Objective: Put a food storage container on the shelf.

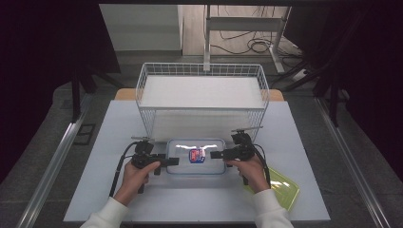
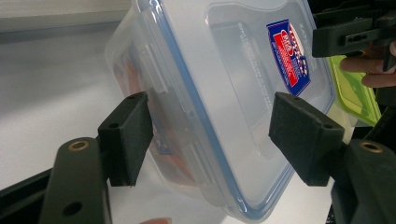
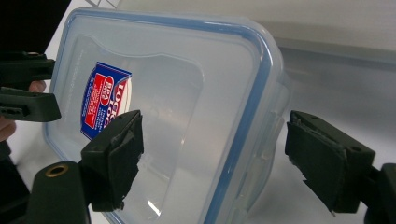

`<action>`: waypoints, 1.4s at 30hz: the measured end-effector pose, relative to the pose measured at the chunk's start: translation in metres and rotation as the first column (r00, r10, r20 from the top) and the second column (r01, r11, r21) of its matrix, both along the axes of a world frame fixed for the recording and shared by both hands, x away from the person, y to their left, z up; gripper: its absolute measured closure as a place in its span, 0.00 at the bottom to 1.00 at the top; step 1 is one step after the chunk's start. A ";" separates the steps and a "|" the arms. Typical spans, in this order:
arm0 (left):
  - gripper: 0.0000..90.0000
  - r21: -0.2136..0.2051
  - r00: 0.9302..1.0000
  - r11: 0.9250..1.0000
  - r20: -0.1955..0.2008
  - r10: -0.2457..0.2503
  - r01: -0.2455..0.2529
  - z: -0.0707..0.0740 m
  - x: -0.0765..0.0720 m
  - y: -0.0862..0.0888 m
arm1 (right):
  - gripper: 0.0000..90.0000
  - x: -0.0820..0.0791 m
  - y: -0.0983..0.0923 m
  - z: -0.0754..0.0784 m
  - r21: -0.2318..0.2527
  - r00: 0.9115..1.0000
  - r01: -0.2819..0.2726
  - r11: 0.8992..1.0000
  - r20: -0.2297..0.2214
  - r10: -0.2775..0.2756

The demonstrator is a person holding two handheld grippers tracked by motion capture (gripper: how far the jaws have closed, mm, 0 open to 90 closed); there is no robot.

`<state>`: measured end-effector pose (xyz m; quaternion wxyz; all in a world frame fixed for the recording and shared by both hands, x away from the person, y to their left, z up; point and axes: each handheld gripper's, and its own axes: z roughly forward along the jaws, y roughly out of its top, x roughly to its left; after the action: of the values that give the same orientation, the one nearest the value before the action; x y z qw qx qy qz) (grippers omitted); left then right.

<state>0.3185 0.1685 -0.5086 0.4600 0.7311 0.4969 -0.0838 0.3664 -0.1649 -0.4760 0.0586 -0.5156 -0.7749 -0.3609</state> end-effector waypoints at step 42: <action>0.48 -0.029 0.999 0.999 0.023 -0.027 0.028 0.004 -0.009 0.009 | 0.48 -0.009 -0.024 0.002 0.134 0.998 -0.055 0.989 -0.031 0.060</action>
<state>0.3097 0.1780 -0.5045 0.4752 0.7317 0.4804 -0.0892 0.3577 -0.1891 -0.4743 0.1170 -0.4941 -0.7626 -0.4007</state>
